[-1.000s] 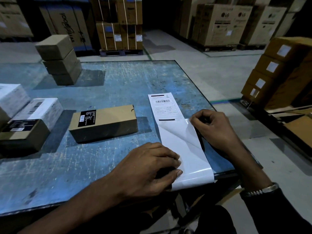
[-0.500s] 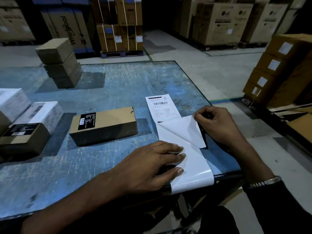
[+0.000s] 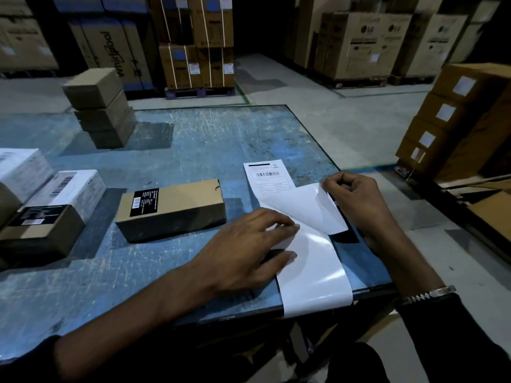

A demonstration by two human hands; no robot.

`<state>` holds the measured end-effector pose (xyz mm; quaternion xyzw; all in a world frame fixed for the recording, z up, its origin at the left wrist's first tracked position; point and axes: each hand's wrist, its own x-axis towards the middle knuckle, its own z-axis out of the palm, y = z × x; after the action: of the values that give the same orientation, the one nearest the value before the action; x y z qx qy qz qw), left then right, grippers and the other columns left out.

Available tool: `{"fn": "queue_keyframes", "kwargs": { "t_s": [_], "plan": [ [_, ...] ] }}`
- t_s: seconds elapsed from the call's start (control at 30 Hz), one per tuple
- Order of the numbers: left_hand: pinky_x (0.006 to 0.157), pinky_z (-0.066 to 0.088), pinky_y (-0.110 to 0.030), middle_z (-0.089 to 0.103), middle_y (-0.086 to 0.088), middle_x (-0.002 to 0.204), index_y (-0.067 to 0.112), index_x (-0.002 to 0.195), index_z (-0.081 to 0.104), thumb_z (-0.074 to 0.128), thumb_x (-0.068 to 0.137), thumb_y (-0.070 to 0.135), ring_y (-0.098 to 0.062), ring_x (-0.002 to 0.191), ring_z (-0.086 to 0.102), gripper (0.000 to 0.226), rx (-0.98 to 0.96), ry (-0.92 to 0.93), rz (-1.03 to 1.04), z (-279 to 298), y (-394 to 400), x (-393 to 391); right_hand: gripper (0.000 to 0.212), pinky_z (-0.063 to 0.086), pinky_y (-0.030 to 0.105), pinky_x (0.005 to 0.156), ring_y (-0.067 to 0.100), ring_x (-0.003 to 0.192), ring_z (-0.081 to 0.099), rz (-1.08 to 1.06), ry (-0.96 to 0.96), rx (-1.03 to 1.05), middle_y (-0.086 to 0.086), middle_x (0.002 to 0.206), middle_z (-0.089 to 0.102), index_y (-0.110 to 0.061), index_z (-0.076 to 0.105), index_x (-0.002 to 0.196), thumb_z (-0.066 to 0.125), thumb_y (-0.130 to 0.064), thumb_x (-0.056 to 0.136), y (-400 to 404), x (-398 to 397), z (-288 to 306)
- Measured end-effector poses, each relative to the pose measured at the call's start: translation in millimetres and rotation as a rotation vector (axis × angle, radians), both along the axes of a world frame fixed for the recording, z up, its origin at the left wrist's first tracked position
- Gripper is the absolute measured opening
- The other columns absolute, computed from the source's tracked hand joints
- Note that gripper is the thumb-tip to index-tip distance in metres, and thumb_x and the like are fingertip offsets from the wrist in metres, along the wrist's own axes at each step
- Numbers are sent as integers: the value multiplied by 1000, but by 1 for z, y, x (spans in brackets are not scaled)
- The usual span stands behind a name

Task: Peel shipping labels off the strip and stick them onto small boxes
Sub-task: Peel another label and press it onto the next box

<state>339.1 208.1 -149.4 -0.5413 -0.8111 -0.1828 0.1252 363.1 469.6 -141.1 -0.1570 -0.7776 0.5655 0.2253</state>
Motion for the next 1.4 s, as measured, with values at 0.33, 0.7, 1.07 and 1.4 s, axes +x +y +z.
{"fn": "queue_keyframes", "kwargs": {
  "t_s": [0.33,0.7,1.07,1.4],
  "plan": [
    [93,54,-33,56,12,153,24,127,68,31,107,71,-10,138,49,63,-160,-42,149,3,8,-15,17,51,36,71,15,70,62,-10,-31,34,-1,73,75,-22,77,82,72,-38,85,9,-33,7],
    [89,59,-40,57,17,153,32,136,68,42,105,70,-9,136,54,56,-87,-119,150,-4,9,-24,24,58,40,73,23,75,68,-233,-147,-31,1,75,74,-20,76,75,71,-44,77,49,-54,-3],
    [115,48,-37,46,13,164,25,155,54,44,106,59,-7,151,40,60,-113,-147,192,-8,12,-26,20,60,45,85,29,94,67,-359,-105,-71,10,108,69,-25,61,87,57,-32,105,53,-53,-7],
    [121,42,-36,43,4,167,18,158,49,41,108,51,-12,156,35,61,-117,-176,271,-12,23,-31,17,62,56,90,32,107,68,-397,-5,-119,10,118,67,-34,56,94,49,-49,100,45,-45,10]
  ]
}}
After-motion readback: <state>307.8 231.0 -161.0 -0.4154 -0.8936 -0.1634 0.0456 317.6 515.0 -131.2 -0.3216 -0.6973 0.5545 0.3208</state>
